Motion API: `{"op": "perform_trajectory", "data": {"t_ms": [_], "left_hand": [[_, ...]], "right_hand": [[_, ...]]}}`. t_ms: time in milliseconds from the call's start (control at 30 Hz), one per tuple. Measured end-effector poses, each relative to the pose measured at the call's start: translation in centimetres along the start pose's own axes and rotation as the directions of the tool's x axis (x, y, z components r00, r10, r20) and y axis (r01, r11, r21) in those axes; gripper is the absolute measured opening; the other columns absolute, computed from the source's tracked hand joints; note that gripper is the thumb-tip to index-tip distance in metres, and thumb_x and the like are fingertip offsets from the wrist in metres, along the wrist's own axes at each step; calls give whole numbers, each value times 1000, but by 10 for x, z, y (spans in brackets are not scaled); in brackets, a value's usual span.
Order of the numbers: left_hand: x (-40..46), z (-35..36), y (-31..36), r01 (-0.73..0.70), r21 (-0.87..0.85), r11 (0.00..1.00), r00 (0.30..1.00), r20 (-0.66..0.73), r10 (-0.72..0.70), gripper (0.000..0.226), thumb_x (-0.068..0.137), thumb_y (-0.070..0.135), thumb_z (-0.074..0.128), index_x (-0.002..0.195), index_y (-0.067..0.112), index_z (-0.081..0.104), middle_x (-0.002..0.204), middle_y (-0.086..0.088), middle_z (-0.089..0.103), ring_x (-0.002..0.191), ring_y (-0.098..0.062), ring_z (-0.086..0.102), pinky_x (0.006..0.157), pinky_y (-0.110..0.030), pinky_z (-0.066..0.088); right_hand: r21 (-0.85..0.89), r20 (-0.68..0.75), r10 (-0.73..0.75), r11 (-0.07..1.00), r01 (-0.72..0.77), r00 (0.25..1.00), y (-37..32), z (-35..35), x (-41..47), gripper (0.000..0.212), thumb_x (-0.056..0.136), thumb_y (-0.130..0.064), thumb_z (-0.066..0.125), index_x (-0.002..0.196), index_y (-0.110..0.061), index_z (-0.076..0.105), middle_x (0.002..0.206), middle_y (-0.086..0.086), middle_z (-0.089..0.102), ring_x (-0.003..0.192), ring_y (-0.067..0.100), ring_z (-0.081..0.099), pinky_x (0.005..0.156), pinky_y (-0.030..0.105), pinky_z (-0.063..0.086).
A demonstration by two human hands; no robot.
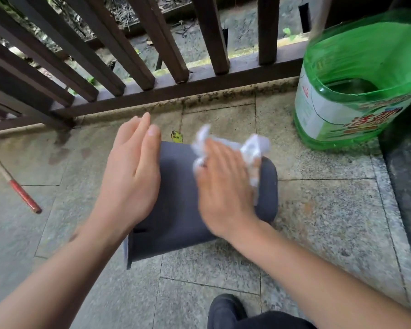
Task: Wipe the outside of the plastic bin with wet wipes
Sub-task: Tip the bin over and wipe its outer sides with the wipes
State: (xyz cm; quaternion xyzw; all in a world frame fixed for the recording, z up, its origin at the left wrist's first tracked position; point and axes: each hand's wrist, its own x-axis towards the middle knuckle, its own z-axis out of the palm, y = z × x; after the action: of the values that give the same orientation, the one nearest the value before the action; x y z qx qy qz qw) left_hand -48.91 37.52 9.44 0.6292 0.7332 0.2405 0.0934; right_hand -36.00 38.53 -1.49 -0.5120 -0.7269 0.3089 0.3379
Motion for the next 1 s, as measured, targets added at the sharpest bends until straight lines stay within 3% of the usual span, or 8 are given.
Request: {"op": "perform_trajectory", "data": {"t_ms": [100, 200, 367, 467, 633, 700, 867, 1000], "left_hand": [[-6, -3, -6, 58, 25, 998, 998, -6, -58, 44, 105, 35, 23, 107, 8, 58, 131, -18, 55, 130, -29, 44, 104, -23, 28], [-7, -4, -8, 47, 110, 993, 999, -11, -46, 47, 105, 31, 29, 133, 1, 53, 146, -18, 47, 140, -25, 35, 104, -2, 15], [-7, -2, -5, -27, 168, 985, 999, -11, 30, 50, 106, 31, 35, 147, 4, 39, 147, -9, 45, 135, -12, 35, 97, 7, 10], [-7, -2, 0, -89, 203, 975, 996, -1, 91, 49, 106, 32, 35, 147, 6, 40, 140, -3, 50, 127, -8, 38, 93, 8, 12], [-13, -6, 8, -289, 146, 946, 955, 107, 275, 55, 99, 34, 47, 146, 5, 43, 135, 11, 43, 127, 17, 31, 102, -1, 21], [-17, -8, 7, -386, 90, 918, 912, 189, 364, 57, 98, 33, 50, 147, 5, 40, 144, 6, 43, 138, 7, 31, 108, -10, 26], [-22, -18, -1, -246, -23, 969, 941, 235, 244, 56, 99, 36, 43, 149, 11, 39, 157, 1, 37, 147, -7, 26, 117, -21, 22], [-20, -23, -17, -36, 74, 997, 976, 218, 19, 46, 102, 29, 46, 147, 20, 44, 156, 9, 38, 144, 7, 24, 115, -10, 15]], "right_hand": [[58, 24, -168, 984, 166, 986, -34, 11, 13, 51, 104, -33, 29, 149, -13, 44, 153, 1, 49, 146, 19, 37, 124, 41, 15], [51, 53, -240, 970, 238, 969, -14, 8, 5, 50, 104, -33, 34, 150, -15, 43, 155, 0, 46, 147, 19, 37, 124, 39, 19], [-43, 10, 112, 993, -112, 994, 66, -2, -45, 59, 105, -35, 22, 159, -12, 22, 168, 2, 20, 156, 15, 12, 124, 50, 17], [-40, 17, 146, 989, -145, 989, 74, -1, -74, 61, 105, -32, 22, 161, -15, 5, 171, 1, 3, 157, 13, -4, 126, 47, 8], [-66, 135, -321, 941, 331, 938, 33, -14, -59, 65, 101, -26, 38, 159, -15, 11, 168, 3, 12, 157, 16, 5, 127, 40, 8], [65, 166, -385, 923, 379, 908, 14, -22, -31, 61, 102, -26, 39, 159, -14, 19, 168, 4, 20, 157, 16, 13, 127, 41, 14], [198, 238, -247, 959, 202, 940, 13, -25, -11, 56, 106, -33, 29, 157, -12, 29, 164, -1, 32, 152, 8, 22, 123, 18, 5], [196, 448, 5, 975, -104, 894, 58, -12, -44, 63, 101, -52, 11, 160, -30, 17, 166, -23, 8, 150, -13, -1, 127, 31, 0]]}}
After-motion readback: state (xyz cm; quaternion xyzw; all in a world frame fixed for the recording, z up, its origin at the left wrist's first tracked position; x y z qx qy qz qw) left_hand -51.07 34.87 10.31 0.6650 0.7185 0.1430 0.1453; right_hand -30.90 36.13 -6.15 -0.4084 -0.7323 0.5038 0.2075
